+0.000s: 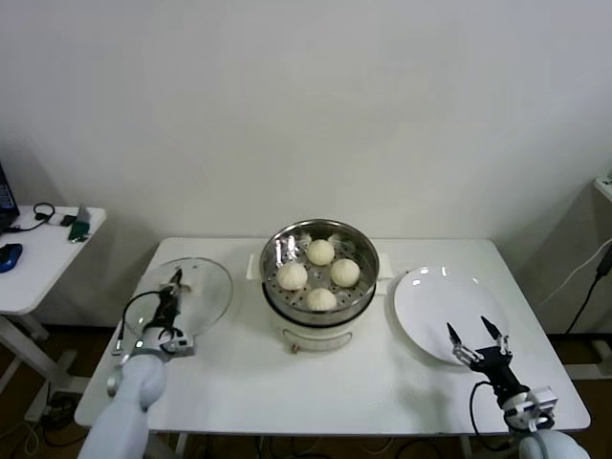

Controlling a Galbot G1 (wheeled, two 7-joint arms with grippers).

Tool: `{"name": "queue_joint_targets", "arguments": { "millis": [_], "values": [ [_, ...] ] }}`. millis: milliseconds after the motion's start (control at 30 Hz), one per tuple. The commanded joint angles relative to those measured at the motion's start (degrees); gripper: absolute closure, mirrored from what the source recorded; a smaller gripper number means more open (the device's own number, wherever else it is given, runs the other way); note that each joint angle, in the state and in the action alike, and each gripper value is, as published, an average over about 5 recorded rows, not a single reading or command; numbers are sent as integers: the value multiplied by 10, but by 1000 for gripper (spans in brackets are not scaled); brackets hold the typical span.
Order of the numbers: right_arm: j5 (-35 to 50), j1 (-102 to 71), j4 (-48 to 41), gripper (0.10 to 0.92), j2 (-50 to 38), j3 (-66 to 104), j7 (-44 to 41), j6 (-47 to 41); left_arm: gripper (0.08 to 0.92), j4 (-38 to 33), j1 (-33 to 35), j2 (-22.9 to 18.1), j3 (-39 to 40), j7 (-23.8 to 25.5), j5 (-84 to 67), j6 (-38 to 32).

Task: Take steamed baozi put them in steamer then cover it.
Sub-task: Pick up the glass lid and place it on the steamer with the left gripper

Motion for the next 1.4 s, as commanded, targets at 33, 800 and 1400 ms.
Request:
{"name": "queue_joint_targets", "arguments": {
  "millis": [33,800,1400],
  "values": [
    [0,5,-8,203,-8,1,0,1,852,-225,119,61,-1,-15,-39,113],
    [9,49,-50,203,-46,-35,3,6,853,-484,78,207,227,108,-70,347],
    [-5,55,-72,203,-41,-18,3,10,853,-346,-183,66,467,249,-34,432]
  ]
}}
